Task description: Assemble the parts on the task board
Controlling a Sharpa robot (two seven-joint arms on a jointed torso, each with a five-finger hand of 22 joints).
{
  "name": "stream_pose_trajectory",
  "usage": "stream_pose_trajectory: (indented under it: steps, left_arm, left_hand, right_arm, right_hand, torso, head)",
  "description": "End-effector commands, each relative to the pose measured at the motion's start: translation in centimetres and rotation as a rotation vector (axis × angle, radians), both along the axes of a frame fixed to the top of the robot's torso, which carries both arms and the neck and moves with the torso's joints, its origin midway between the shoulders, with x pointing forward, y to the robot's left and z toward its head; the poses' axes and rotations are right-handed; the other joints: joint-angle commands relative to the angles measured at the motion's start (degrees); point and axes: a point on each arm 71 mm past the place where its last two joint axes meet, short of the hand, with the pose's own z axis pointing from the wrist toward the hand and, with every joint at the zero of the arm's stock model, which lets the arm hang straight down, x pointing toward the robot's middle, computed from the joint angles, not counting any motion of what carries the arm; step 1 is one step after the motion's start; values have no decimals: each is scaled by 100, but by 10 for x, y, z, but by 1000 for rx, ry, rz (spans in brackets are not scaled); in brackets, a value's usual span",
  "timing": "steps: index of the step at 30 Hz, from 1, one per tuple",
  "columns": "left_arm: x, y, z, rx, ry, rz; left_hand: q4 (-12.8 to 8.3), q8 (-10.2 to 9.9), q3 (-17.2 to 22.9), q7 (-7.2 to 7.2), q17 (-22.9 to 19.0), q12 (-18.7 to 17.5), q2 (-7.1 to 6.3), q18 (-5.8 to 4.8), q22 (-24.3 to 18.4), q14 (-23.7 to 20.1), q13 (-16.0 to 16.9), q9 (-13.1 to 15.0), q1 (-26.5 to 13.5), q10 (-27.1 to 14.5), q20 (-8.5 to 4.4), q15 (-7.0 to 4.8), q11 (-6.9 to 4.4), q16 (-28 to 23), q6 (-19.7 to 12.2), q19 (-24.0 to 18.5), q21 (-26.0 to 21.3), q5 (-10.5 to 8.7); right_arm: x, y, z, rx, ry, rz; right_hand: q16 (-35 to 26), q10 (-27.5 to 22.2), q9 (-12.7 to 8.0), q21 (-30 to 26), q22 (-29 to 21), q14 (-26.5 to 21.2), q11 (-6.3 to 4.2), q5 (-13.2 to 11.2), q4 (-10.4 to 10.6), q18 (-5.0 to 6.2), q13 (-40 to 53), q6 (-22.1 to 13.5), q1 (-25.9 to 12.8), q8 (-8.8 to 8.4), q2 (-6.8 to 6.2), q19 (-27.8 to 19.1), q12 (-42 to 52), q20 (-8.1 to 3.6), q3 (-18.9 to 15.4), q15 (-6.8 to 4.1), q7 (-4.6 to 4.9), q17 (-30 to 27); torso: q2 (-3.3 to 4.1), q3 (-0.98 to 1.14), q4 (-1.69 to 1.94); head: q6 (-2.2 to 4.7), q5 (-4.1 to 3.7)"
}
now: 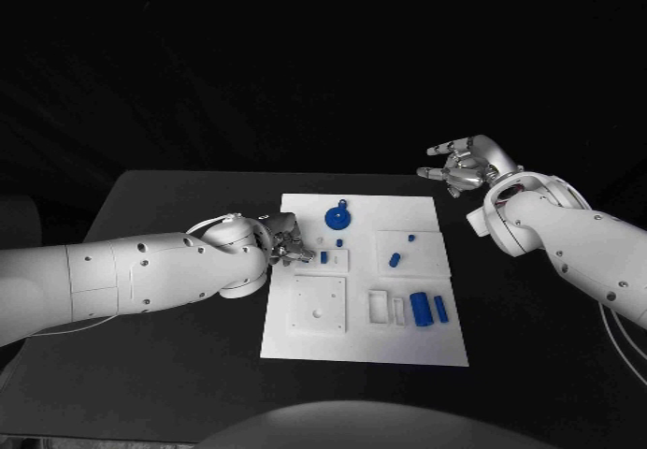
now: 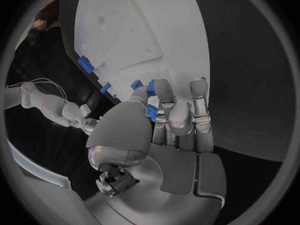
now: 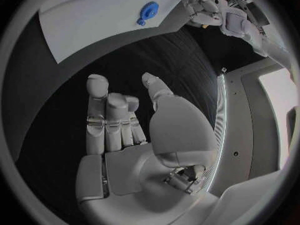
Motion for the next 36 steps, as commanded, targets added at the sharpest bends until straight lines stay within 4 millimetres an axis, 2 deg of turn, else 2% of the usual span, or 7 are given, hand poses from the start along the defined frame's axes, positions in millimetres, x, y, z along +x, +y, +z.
stream_pose_trajectory:
  steps: [1, 6, 7, 19, 28, 36]
  left_arm:
    - [-3, -2, -4, 1, 20, -4]
    - [-3, -1, -4, 1, 20, -3]
    - [-3, -1, -4, 1, 19, -3]
    - [-2, -1, -4, 1, 18, 0]
    - [-2, 0, -4, 0, 14, 3]
    - [-1, 0, -4, -1, 14, 4]
  left_hand:
    - [-35, 4, 73, -248, 2, 29, -83, 58, 91, 26, -8, 13, 10, 263, 37, -5, -102, -25, 267, -14, 29, 16]
    - [57, -1, 29, -253, 8, 34, -127, 68, 91, 29, -12, 18, 26, 262, 47, -5, -104, -29, 278, -13, 31, 10]
    - [138, -9, -2, -254, 15, 36, -161, 74, 88, 29, -17, 20, 65, 263, 53, -5, -105, -28, 282, -13, 29, 7]
    - [341, -11, -83, -268, 22, 43, -236, 73, 91, 32, -19, 28, 71, 263, 54, -9, -111, -31, 298, -9, 31, 1]
    - [698, -14, -192, -276, 11, 38, -351, 75, 89, 34, -27, 40, 114, 265, 54, -9, -115, -43, 320, -3, 21, -13]
    - [819, -12, -243, -282, 17, 46, -410, 70, 90, 35, -25, 47, 98, 263, 53, -11, -117, -40, 332, -3, 21, -38]
  right_arm:
    - [0, 2, 0, -3, 0, 16]
    - [0, 2, 0, -3, 1, 16]
    - [0, 2, 0, -3, 1, 16]
    - [0, 1, -1, -3, 1, 15]
    - [0, 1, -1, -3, 0, 13]
    - [0, 1, -1, -3, 0, 13]
  right_hand:
    - [-33, -2, 9, -22, 259, 6, -24, 9, 25, 88, -5, 26, -65, 6, -10, 210, -16, 25, -3, -2, -16, -6]
    - [-36, -6, 9, -24, 259, 5, -24, 21, 30, 88, -11, 29, -65, 7, -10, 210, -22, 25, -1, -2, -16, -8]
    - [-36, -6, 9, -24, 259, 5, -24, 21, 30, 88, -11, 29, -65, 7, -10, 210, -22, 25, -1, -2, -16, -8]
    - [-36, -6, 9, -24, 259, 5, -24, 21, 30, 88, -11, 29, -65, 7, -10, 210, -22, 25, -1, -2, -16, -8]
    - [-36, -6, 9, -24, 259, 5, -24, 21, 30, 88, -11, 29, -65, 7, -10, 210, -22, 25, -1, -2, -16, -8]
    - [-39, -3, 9, -23, 260, 8, -25, 34, 32, 86, -12, 23, -78, 7, -6, 215, -22, 24, -1, -3, -16, -11]
  torso:
    - [0, -3, 3]
    - [-1, -5, 2]
    - [0, -4, 2]
    - [0, -3, 0]
    - [0, -6, 2]
    - [-1, -7, 2]
  head:
    - [-6, -1]
    - [-11, 1]
    - [-14, 1]
    - [-21, -3]
    - [-27, -7]
    - [-36, -14]
